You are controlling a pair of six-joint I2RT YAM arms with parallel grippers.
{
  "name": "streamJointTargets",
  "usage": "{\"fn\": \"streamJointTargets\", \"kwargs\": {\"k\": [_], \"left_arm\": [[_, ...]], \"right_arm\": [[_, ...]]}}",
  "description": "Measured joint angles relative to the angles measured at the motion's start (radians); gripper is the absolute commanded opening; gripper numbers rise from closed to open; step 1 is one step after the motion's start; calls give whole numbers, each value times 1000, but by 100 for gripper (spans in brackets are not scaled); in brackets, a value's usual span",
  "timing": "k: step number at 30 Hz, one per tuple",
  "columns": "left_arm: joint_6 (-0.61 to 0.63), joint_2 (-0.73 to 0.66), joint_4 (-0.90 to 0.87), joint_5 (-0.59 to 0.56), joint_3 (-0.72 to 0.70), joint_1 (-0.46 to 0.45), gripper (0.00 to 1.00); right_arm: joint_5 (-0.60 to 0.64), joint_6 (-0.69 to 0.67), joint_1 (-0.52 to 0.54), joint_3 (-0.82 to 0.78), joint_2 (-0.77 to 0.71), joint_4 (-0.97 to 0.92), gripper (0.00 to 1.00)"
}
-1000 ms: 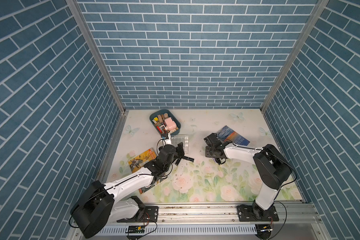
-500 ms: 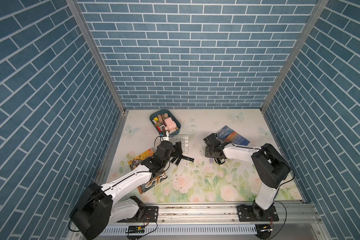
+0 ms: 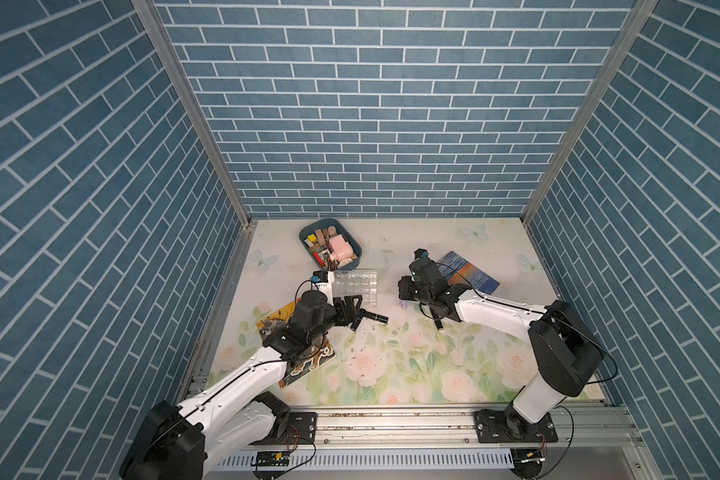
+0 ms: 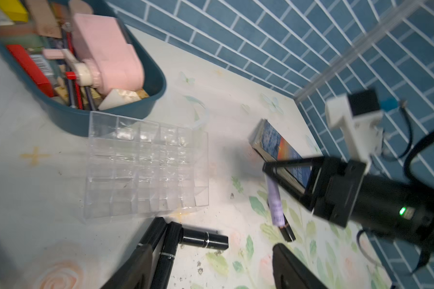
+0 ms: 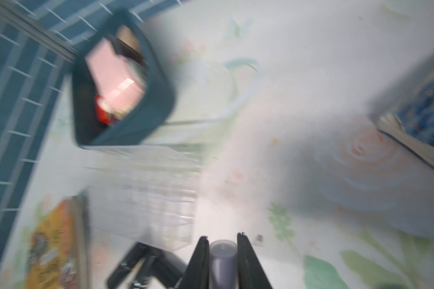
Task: Arrange the lipsticks in the organizer
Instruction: Pick up the lipstick at the center of the board.
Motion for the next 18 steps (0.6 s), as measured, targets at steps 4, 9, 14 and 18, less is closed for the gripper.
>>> {"fn": "streamJointTargets", "kwargs": {"k": [4,9,14,18], "left_arm": [[-47,-13,129,123,-90,0,76],[-89,27,261,226,-106,0,76],[-120,80,370,292,-106,0,72],[-133,101,427,316,-106,6,65]], "right_arm": [[-47,1,32,-10,-39,148,12],[-97,10,62,-12,-40,243,12],[-131,32,92,-12,-40,298,12],[-154,60,112,-12,-40,339,12]]}}
